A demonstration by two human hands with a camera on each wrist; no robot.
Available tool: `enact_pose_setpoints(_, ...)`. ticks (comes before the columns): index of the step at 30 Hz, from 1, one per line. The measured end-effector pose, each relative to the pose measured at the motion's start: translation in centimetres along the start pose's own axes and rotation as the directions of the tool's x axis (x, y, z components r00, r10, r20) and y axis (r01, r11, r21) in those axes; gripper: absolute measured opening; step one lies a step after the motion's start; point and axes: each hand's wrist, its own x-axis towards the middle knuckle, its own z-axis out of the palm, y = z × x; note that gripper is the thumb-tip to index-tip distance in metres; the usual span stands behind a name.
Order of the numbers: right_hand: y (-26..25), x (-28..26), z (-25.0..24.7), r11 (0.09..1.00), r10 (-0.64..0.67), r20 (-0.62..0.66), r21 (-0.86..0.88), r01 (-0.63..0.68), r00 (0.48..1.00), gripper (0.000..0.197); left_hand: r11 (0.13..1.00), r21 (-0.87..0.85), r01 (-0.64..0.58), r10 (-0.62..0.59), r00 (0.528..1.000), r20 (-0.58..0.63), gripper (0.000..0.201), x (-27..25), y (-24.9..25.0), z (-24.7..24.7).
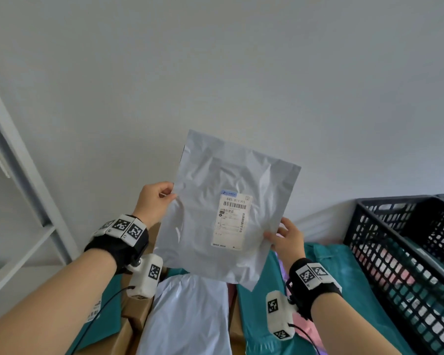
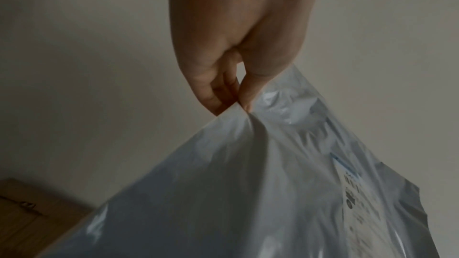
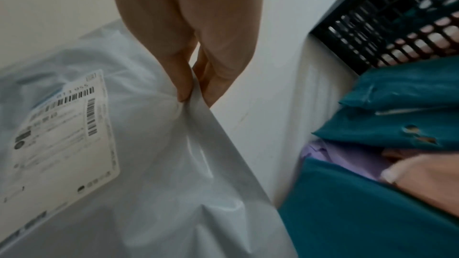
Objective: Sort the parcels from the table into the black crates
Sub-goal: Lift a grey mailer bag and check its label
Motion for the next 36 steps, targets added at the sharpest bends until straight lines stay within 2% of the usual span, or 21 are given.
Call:
enact_pose_setpoints(8,-6.4,2.0,1.4,0.969,-0.208,0.011,-0.134,0.207,0.978,0.057,0.993,-0.08,0.088,-0.091,0.995,-0.046,0.043,1.3,0.0,-1.8)
enact_pose_setpoints(14,-9.4,3.2,2.1,0.914,-0.342,0.016,-0.228,0.337,0.939,0.059,0.99,-0.123,0.071,-0.078,0.996,-0.053,0.05,2.4,0.2,-2.8)
enact_pose_setpoints(26,-10.6,2.8,3.5,0.89,-0.378,-0.005,-0.277,0.362,0.926,0.058,0.986,-0.152,0.061,-0.074,0.994,-0.076,0.051,3.0,-0.6,-3.7)
enact_pose_setpoints(36,-10.0,1.6,3.0,0.891,-0.372,-0.073,-0.309,0.333,0.925,0.058,0.981,-0.184,0.054,-0.057,0.998,-0.008,0.052,3.3,-1.8,-2.6)
